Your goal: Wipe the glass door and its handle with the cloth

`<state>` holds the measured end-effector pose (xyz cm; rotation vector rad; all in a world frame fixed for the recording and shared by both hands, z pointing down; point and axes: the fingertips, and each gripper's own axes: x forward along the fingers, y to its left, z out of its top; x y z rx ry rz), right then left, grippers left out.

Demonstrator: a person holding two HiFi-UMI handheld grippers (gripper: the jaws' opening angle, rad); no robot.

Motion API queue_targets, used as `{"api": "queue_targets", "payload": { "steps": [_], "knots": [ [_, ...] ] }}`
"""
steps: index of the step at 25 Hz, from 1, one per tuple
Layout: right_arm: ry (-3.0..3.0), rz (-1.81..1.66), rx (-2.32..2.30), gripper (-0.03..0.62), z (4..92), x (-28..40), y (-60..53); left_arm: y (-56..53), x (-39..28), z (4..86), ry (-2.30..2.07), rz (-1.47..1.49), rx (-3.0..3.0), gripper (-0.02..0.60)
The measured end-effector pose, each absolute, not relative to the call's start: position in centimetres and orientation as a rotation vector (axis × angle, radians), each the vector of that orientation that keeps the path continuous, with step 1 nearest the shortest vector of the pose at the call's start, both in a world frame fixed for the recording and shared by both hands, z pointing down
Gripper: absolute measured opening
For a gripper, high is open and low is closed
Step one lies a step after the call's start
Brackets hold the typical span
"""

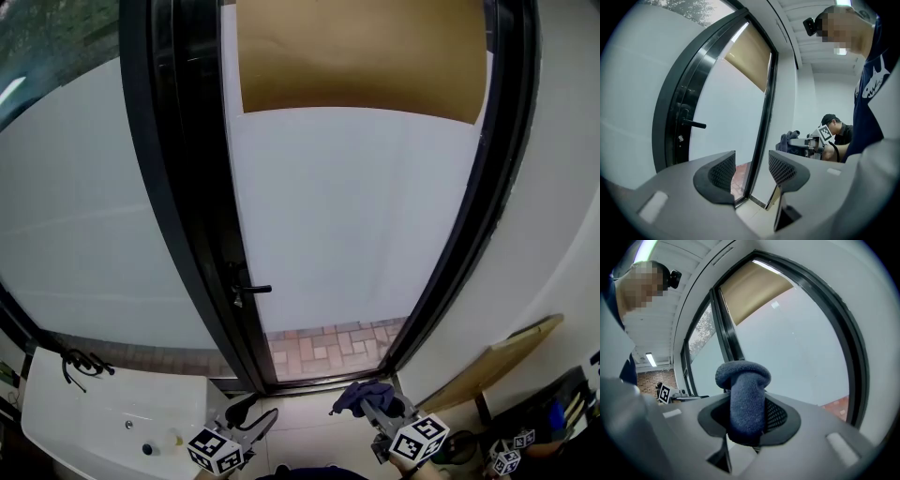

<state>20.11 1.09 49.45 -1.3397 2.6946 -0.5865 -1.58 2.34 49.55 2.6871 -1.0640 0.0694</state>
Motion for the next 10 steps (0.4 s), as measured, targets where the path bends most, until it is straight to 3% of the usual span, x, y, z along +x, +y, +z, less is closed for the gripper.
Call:
{"api": "queue_targets", "payload": {
  "steps": [10],
  "knots": [
    [2.698,-0.535,-1.371,0.133,48.94,19.75,1.59,2.51,-1.55,49.22,-1.008,0.063,2.733,0.219]
  ]
}}
